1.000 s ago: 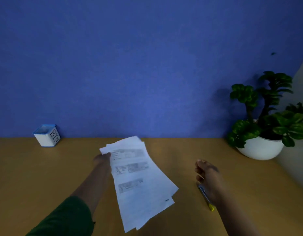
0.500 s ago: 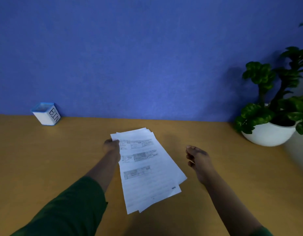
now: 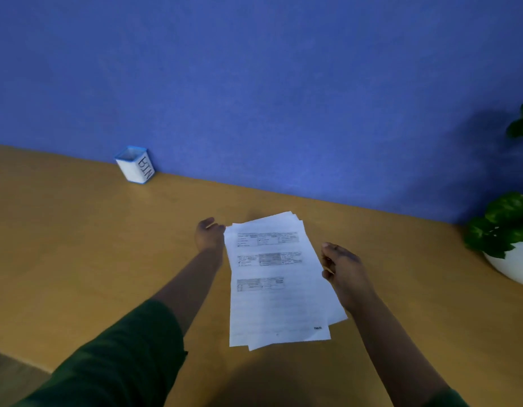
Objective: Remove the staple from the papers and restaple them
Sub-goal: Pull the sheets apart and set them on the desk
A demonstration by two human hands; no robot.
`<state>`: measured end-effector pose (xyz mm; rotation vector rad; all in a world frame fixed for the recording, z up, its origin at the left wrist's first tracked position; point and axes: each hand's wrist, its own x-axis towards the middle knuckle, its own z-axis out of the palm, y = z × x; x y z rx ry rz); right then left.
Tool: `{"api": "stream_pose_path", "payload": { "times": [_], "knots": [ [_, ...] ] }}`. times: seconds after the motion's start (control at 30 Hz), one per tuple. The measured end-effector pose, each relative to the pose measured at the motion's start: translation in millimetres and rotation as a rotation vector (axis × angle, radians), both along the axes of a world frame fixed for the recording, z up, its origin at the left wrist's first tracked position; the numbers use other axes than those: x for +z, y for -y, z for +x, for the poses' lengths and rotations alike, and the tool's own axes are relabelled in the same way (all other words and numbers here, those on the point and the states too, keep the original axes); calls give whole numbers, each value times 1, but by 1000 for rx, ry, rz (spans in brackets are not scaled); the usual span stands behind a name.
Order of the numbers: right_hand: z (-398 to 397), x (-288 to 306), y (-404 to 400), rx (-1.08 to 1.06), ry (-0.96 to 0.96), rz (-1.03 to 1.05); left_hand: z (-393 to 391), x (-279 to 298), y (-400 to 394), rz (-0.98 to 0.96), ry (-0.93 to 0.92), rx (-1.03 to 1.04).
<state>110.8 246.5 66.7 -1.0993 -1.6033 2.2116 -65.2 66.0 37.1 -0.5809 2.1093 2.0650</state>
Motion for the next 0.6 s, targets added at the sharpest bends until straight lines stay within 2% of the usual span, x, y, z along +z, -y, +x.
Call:
{"api": "stream_pose_path", "payload": {
  "times": [0.37,0.6],
  "knots": [
    [-73,4,70,201,-9,-4,-20,-1,74,-95,-39,-1],
    [-150,12,136,134,-6,93,-87,-9,137,-196,-108,-201]
  ]
}}
